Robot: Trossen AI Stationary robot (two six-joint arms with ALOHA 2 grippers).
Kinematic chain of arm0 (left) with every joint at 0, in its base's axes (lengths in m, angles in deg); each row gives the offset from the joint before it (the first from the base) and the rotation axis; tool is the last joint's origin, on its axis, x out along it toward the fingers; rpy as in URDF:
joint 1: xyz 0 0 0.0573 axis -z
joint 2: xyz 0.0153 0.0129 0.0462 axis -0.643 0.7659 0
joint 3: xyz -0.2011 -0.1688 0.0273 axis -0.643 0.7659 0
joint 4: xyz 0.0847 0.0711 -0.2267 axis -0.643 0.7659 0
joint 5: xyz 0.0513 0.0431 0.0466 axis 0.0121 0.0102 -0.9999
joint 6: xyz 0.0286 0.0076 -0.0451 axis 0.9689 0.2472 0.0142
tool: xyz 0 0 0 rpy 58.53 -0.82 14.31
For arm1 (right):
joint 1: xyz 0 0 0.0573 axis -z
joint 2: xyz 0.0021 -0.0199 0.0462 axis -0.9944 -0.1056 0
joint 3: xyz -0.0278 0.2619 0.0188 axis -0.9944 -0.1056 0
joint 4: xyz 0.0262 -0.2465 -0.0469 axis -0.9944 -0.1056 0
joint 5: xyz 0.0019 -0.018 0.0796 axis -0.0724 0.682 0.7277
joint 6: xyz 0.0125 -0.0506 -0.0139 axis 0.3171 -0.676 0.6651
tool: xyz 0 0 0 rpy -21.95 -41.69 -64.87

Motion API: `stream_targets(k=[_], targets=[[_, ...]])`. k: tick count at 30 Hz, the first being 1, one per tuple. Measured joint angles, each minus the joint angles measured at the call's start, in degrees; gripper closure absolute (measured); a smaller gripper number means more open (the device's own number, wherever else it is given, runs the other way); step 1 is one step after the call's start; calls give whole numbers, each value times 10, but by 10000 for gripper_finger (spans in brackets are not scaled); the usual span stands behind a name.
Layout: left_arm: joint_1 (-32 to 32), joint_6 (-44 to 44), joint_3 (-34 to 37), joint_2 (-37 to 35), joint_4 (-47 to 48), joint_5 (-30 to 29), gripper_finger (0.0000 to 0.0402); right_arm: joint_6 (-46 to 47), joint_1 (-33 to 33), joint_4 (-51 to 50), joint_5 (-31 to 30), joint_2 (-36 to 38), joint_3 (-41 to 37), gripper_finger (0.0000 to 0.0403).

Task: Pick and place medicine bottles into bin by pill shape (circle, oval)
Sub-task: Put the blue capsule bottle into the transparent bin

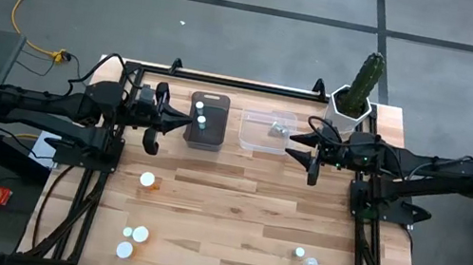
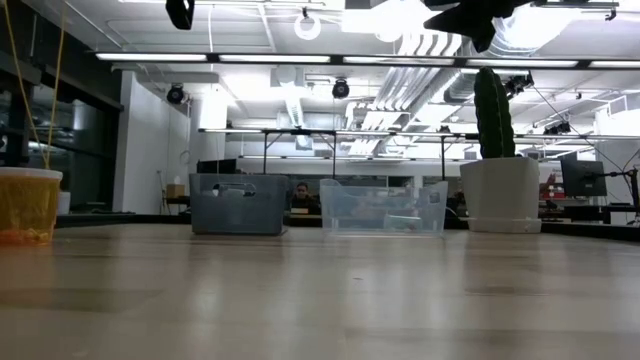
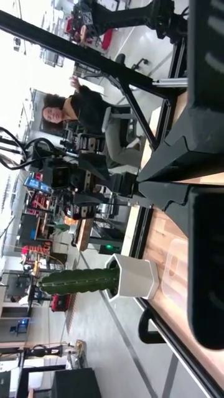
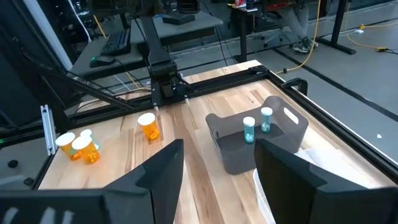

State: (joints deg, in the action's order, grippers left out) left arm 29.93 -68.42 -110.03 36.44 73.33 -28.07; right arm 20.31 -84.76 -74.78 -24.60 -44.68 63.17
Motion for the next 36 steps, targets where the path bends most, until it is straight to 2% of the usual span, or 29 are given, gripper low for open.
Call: stream_targets(k=[15, 19, 23, 29, 33, 36], targets=[[0, 24, 0, 0, 0, -10, 401, 2, 0, 9, 16, 0, 0, 215], [0, 16, 0, 0, 0, -11, 401, 36, -14, 3, 25, -1, 0, 217], [0, 14, 0, 0, 0, -10, 401, 91, -71, -18, 28, -18, 1, 228], [0, 15, 0, 0, 0, -12, 401, 234, -203, -59, 37, -74, 6, 245], [0, 24, 0, 0, 0, -13, 401, 304, -285, -137, 37, -140, 73, 249], [0, 24, 0, 0, 0, -13, 401, 363, -329, -255, 37, -201, 150, 249]])
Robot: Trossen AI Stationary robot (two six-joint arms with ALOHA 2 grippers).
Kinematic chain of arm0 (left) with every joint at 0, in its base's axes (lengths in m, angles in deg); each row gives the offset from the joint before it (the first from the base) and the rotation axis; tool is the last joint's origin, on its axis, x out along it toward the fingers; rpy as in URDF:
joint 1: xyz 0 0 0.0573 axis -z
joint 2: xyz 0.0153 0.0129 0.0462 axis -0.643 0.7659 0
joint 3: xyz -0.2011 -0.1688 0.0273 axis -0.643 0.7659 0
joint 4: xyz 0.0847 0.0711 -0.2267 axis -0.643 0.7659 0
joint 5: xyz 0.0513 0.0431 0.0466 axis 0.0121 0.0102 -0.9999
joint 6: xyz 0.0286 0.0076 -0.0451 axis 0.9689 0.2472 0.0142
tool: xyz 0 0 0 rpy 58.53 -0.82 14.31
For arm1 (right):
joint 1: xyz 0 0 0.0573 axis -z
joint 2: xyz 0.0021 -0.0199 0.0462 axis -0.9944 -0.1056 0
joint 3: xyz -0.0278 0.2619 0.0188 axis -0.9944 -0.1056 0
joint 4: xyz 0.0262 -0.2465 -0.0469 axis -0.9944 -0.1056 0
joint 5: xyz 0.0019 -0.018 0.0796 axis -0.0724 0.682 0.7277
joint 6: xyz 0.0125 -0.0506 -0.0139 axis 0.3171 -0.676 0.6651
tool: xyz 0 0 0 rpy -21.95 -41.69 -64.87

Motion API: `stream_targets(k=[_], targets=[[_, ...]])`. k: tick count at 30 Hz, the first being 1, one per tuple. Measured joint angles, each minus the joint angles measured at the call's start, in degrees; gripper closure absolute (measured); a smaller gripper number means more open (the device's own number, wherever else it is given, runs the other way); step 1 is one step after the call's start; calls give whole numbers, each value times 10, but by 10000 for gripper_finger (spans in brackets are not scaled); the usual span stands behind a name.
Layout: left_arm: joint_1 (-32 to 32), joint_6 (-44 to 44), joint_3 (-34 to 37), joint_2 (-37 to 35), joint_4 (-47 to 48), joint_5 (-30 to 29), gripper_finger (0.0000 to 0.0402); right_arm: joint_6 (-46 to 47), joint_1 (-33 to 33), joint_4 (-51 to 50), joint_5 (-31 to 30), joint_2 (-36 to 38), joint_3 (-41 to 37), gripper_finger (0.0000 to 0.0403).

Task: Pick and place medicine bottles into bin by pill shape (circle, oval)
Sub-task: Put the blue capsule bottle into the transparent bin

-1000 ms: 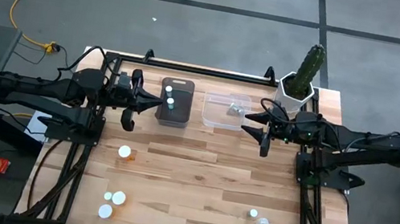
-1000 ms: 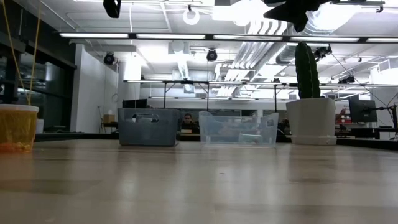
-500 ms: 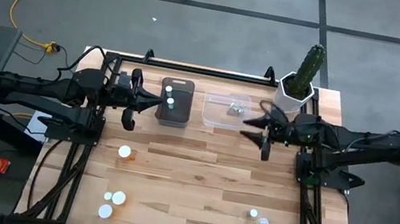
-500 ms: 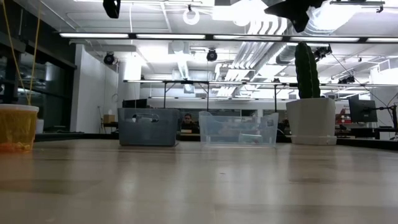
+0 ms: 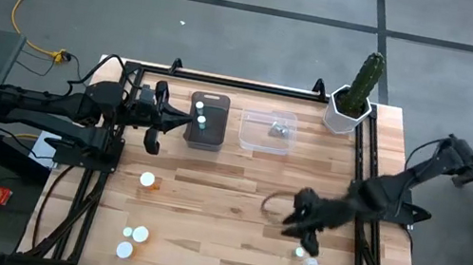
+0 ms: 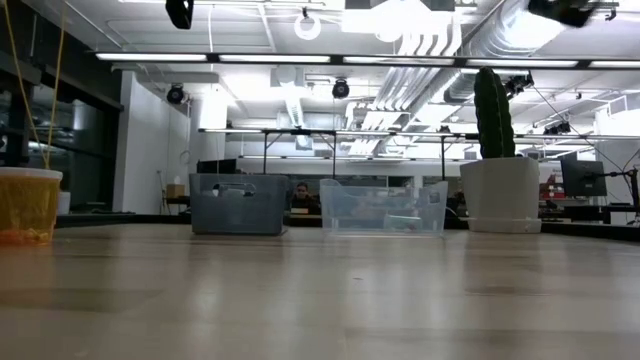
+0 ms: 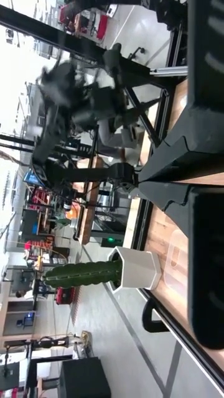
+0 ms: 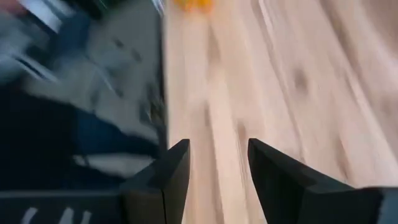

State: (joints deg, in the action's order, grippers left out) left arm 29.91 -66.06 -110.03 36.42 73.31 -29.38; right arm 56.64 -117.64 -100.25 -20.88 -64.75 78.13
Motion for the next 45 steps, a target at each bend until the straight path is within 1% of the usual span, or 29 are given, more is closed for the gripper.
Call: stream_targets(k=[2, 5, 8, 10, 13, 17, 20, 25, 28, 33, 42, 45], targets=[[0, 0, 0, 0, 1, 0, 401, 44, -23, -92, 2, -43, 46, 249], [0, 0, 0, 0, 1, 0, 401, 107, -48, -201, 23, -100, 104, 249], [0, 1, 0, 0, 1, 0, 401, 169, -62, -272, 48, -148, 138, 249], [0, 2, 0, 0, 1, 0, 401, 214, -67, -298, 61, -170, 151, 249], [0, 10, 0, 0, 2, 0, 401, 260, -69, -301, 83, -196, 155, 249], [0, 11, 0, 0, 8, 0, 401, 286, -69, -297, 105, -221, 155, 241], [0, 11, 0, 0, 12, 0, 401, 303, -68, -299, 109, -236, 155, 219], [0, 7, 0, 0, 13, 0, 401, 327, -68, -304, 114, -256, 155, 171], [0, 7, 0, 0, 13, 0, 401, 343, -68, -315, 119, -270, 155, 154], [0, 7, 0, 0, 13, 0, 401, 349, -61, -316, 139, -298, 155, 151], [0, 6, 0, 0, 13, 0, 401, 345, -37, -311, 139, -332, 155, 151], [0, 6, 0, 0, 13, 0, 401, 343, -32, -311, 149, -338, 155, 151]])
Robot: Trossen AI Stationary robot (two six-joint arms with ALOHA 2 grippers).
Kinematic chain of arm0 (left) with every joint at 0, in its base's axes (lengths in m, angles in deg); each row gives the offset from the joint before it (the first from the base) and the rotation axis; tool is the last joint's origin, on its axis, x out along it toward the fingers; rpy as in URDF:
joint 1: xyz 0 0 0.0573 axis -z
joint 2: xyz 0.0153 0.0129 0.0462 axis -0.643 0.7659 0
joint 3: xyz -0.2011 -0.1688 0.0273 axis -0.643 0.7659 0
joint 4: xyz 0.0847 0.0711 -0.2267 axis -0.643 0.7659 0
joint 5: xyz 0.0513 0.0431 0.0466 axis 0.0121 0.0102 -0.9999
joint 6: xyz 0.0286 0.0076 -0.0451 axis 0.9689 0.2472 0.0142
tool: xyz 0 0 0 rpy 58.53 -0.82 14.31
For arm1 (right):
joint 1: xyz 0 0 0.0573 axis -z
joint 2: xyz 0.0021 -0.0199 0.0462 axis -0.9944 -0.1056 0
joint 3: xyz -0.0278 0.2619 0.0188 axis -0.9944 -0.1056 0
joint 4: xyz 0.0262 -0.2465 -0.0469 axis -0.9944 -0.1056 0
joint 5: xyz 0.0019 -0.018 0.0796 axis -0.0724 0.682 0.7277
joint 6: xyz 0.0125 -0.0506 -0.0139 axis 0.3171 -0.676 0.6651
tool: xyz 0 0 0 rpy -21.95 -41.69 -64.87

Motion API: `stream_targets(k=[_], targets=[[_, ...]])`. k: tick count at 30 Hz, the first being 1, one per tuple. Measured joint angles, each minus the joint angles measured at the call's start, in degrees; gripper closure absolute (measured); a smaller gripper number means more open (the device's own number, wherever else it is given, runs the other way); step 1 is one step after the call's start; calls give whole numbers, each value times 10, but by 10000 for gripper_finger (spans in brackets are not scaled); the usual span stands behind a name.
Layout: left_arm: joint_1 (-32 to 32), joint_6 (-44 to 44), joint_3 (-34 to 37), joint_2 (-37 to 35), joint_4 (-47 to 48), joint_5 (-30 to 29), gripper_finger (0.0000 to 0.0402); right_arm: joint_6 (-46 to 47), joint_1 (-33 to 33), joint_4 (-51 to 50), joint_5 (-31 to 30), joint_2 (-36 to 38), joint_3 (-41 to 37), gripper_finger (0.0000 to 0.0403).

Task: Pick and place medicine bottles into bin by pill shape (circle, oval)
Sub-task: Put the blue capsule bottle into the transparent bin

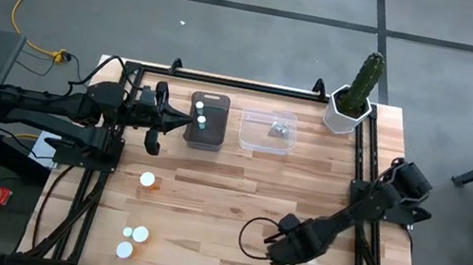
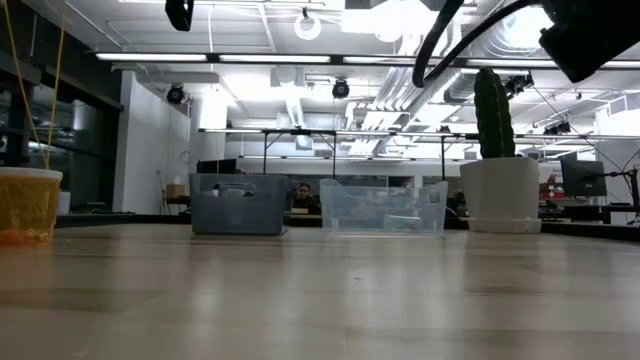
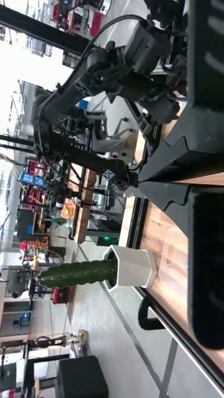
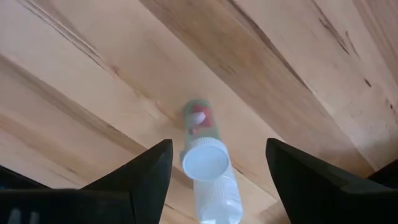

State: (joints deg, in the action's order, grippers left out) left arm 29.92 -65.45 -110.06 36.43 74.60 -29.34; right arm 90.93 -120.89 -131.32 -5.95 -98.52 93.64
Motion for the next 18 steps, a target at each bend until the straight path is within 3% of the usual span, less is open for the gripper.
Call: stream_targets(k=[18], targets=[[0, 0, 0, 0, 0, 0, 401, 1, 6, 27, 24, -2, -11, 226]])
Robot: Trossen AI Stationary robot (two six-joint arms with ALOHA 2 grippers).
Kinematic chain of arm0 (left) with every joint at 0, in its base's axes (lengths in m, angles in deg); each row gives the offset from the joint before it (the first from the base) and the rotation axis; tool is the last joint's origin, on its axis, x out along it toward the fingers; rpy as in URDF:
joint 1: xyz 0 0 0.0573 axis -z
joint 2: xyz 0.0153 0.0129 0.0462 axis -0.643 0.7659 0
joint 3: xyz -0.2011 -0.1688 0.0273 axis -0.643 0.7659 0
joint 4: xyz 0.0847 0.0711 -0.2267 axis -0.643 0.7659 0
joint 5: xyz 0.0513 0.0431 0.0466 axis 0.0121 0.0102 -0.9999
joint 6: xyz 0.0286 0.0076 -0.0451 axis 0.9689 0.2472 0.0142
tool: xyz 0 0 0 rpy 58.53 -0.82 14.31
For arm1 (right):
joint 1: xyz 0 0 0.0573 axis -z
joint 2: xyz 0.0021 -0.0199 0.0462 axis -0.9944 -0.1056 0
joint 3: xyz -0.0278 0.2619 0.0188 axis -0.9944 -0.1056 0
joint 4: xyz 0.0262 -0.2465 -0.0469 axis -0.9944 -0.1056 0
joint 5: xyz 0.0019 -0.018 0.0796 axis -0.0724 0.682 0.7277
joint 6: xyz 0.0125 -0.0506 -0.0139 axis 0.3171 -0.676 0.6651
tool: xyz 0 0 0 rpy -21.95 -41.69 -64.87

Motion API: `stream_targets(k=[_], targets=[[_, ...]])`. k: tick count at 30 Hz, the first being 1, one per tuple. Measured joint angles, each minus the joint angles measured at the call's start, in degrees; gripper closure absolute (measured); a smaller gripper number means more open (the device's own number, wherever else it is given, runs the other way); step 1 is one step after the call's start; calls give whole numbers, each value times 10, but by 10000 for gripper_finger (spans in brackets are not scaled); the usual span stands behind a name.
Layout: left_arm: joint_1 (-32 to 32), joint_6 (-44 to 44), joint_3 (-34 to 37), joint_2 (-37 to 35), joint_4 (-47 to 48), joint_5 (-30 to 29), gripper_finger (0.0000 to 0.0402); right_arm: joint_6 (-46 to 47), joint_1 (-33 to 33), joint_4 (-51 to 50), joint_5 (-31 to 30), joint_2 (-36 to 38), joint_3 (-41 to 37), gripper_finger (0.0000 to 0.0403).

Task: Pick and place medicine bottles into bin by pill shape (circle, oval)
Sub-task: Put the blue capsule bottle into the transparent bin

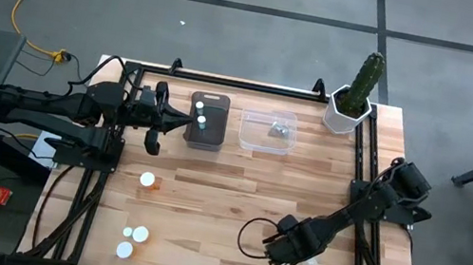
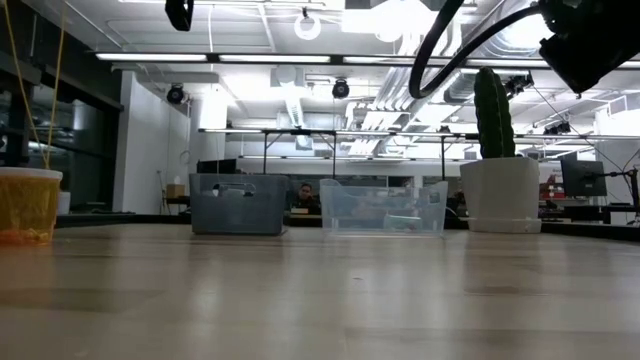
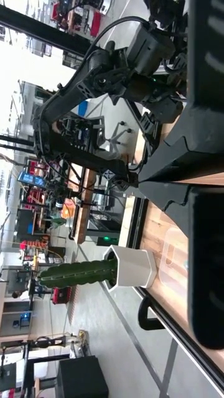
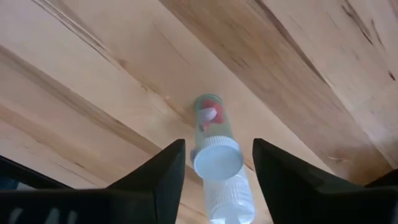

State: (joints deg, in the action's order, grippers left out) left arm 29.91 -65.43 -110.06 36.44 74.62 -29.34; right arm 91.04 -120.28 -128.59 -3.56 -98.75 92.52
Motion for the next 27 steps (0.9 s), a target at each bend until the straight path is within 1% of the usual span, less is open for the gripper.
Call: stream_targets(k=[4, 10, 13, 19, 25, 27], targets=[[0, 0, 0, 0, 0, 0, 401, 0, 0, 1, 5, 0, 0, 233], [0, 0, 0, 0, 0, 0, 401, 0, 2, 1, 9, 0, 0, 233], [0, 0, 0, 0, 0, 0, 401, -2, 3, 1, 21, 0, 0, 233], [0, 0, 0, 0, 0, 0, 401, -5, 4, 0, 21, 0, 0, 233], [0, 0, 0, 0, 0, 0, 401, 8, 7, 40, 59, 1, -37, 233], [0, 0, 0, 0, 0, 0, 401, 16, 8, 46, 60, 0, -41, 233]])
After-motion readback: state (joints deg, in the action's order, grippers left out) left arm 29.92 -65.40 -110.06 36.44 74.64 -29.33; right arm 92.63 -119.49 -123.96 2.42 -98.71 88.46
